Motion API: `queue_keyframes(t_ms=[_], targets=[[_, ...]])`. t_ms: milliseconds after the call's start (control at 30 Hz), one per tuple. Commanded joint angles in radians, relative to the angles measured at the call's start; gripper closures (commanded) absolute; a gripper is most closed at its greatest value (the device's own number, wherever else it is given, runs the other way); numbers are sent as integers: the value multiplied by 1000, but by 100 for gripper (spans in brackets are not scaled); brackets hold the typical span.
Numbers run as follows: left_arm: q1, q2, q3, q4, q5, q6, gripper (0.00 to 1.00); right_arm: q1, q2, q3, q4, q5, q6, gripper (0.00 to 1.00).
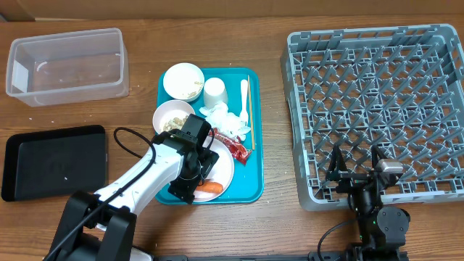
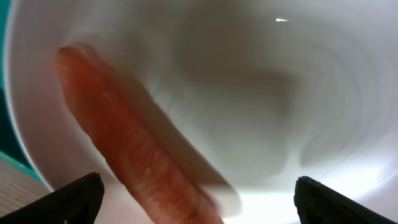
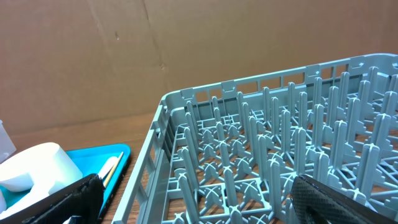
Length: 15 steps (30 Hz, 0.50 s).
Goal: Sort waste into correct bins and load items into the dishwasher rack
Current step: 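Grasp the orange carrot on the plate with the left gripper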
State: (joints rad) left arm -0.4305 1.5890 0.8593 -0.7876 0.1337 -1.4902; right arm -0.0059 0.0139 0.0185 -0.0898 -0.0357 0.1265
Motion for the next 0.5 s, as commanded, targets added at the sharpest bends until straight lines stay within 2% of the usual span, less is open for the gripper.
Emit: queue_keyframes(t_ms=[0,167,367,400,467], targets=[[-4,8,-18,22,-14,-14,0,-3,-11,-11,7,9,-3,0],[-4,8,-19,54,-72,-14,0,-3,-11,-11,7,9,-4,0],[-4,8,-20,85,-74,-14,0,-3,-11,-11,7,9,-3,0],[-4,8,-20,82,-74,-14,2,-3,-11,-11,7,9,-3,0],[-4,8,-20,82,-69,-14,15,-3,-11,-11,7,9,-3,0]])
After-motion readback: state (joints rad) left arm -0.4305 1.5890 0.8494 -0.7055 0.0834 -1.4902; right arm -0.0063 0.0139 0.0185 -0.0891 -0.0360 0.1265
